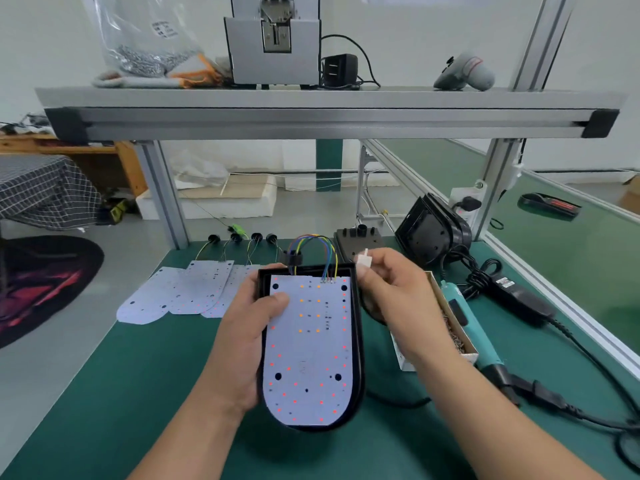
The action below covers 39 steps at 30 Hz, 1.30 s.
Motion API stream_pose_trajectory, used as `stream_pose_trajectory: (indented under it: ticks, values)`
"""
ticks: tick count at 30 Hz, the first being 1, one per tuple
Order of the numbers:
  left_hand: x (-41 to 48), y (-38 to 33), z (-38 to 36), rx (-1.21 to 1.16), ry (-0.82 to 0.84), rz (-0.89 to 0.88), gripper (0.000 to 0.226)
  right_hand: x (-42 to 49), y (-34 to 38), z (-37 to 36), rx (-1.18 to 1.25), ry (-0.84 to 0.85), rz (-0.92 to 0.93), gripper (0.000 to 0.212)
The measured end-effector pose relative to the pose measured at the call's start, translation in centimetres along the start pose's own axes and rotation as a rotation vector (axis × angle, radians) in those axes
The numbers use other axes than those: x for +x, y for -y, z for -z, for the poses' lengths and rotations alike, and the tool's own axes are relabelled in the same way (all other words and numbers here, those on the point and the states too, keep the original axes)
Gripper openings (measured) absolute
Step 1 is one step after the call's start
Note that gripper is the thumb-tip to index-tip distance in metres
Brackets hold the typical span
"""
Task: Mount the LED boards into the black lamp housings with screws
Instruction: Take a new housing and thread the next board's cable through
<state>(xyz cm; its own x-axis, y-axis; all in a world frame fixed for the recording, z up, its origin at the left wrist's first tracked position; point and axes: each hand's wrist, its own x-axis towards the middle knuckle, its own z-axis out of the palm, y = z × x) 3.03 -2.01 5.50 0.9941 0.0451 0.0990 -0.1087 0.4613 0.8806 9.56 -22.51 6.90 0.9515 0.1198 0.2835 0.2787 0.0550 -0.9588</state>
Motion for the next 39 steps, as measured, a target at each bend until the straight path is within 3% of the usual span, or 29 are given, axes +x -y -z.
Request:
stream_pose_trajectory:
  ticks: [3,6,10,14,15,19,22,24,26,31,33,39]
  values:
    - [-0.1,0.8,-0.5,-0.004,-0.023,0.008,0.039,1.3,-1.3,-1.6,0.27,-0.1,-0.172,0.011]
    - [0.0,1.3,-0.6,0.009,-0.039,0.015,0.041,1.6,-2.1,-2.2,0.465,-0.086,-0.317,0.011]
    - [0.2,1.6,-0.6,0.027,-0.066,-0.005,0.04,1.6,-2.3,-1.5,0.312,0.091,-0.338,0.012]
    - [0.4,1.1,0.4,0.002,-0.115,-0.011,0.039,1.3,-0.6,-0.7,0.207,0.011,-0.274,0.025]
    - [0.5,1.0,0.7,0.003,-0.122,-0.011,0.037,1.2,-0.2,0.0,0.08,0.007,-0.208,0.026]
    - [0.8,0.4,1.5,0.027,-0.156,0.0,0.036,0.7,1.4,3.6,-0.934,0.086,0.027,0.015]
    - [0.9,0.2,1.6,0.043,-0.155,0.003,0.038,-0.9,1.5,3.9,-1.314,0.264,0.043,0.019]
    - [0.9,-0.1,1.9,0.046,-0.149,0.001,0.04,-1.6,0.9,4.0,-1.505,0.284,0.078,0.029]
    - [1.0,-0.6,2.4,0.048,-0.164,-0.018,0.04,-1.5,1.0,5.2,-1.497,0.28,0.048,0.034]
    - [1.5,-1.1,3.2,0.062,-0.243,-0.07,0.037,-1.3,2.9,10.8,-1.322,0.472,-0.218,0.049]
    - [1.5,-1.1,3.2,0.061,-0.254,-0.081,0.04,-1.4,3.4,11.6,-1.223,0.5,-0.247,0.044]
    - [0.9,-1.1,2.1,0.069,-0.204,-0.13,0.043,-1.2,2.5,8.6,-1.115,0.293,0.046,0.016]
